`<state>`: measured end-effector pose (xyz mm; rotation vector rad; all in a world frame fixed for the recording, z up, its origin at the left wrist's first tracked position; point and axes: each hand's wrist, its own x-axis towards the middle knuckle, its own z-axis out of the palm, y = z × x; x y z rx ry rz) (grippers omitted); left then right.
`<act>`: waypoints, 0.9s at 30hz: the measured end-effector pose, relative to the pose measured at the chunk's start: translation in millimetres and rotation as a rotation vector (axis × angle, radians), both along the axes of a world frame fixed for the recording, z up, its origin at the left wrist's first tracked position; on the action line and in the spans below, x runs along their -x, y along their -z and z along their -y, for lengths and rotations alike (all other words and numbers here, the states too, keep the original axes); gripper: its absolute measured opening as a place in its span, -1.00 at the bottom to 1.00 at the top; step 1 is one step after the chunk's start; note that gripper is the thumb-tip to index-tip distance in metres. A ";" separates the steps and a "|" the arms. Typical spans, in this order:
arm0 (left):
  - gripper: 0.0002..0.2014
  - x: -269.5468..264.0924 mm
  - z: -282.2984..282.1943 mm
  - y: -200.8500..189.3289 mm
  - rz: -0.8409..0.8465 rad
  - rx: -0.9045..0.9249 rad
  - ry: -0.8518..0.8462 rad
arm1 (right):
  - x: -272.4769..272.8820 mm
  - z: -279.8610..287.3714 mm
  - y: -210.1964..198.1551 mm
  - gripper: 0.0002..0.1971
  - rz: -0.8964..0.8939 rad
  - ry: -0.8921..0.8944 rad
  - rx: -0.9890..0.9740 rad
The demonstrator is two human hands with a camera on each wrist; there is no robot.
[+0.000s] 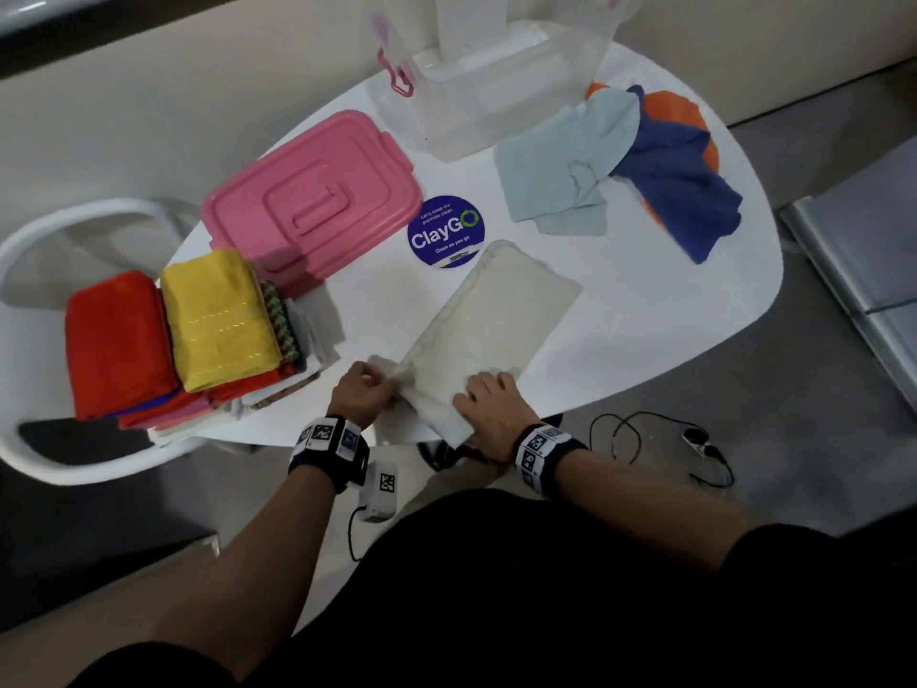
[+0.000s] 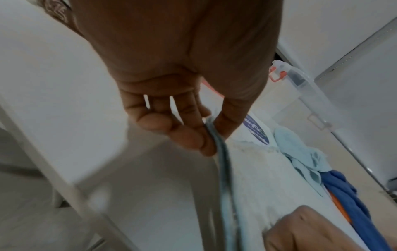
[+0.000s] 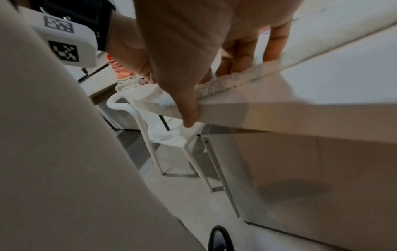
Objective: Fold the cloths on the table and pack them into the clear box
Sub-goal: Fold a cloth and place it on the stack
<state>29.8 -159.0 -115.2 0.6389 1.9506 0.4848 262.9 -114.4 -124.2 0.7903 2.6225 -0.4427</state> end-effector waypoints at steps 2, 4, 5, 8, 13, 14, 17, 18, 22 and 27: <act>-0.66 -4.8 -3.6 -5.0 0.073 -0.121 -0.013 | -3.5 -0.2 -3.2 -0.50 -0.068 0.049 0.002; -0.61 -12.3 -10.8 -14.6 0.105 -0.230 0.071 | -6.6 -5.7 -7.0 -0.63 -0.156 0.133 0.035; -0.59 -14.1 -15.5 -17.2 0.114 -0.268 0.104 | -8.5 -10.1 -8.8 -0.62 -0.206 0.191 0.074; -0.73 -15.0 -29.1 -20.7 0.171 -0.275 0.171 | -18.3 -24.0 -22.8 -0.67 -0.364 0.429 0.374; -0.53 -13.0 -48.5 -23.5 -0.003 -0.156 0.566 | -48.1 -42.9 -33.6 -0.64 -0.370 0.789 0.564; -0.52 -13.6 -51.5 -20.6 -0.140 -0.159 0.658 | -52.3 -46.1 -33.4 -0.69 -0.377 0.837 0.578; -0.79 -19.2 -64.7 -16.6 -0.259 -0.296 0.699 | -62.0 -57.3 -31.0 -0.77 -0.386 0.940 0.600; -0.83 -22.9 -70.3 -15.9 -0.199 -0.298 0.636 | -64.3 -59.8 -30.9 -0.77 -0.379 0.962 0.610; -0.69 -44.6 -87.4 -17.9 0.138 -0.214 0.274 | -68.2 -66.1 -27.9 -0.80 -0.356 1.025 0.646; -0.81 -66.5 -83.6 -2.4 -0.024 -0.179 0.350 | -72.4 -71.6 -29.7 -0.74 -0.322 1.122 0.643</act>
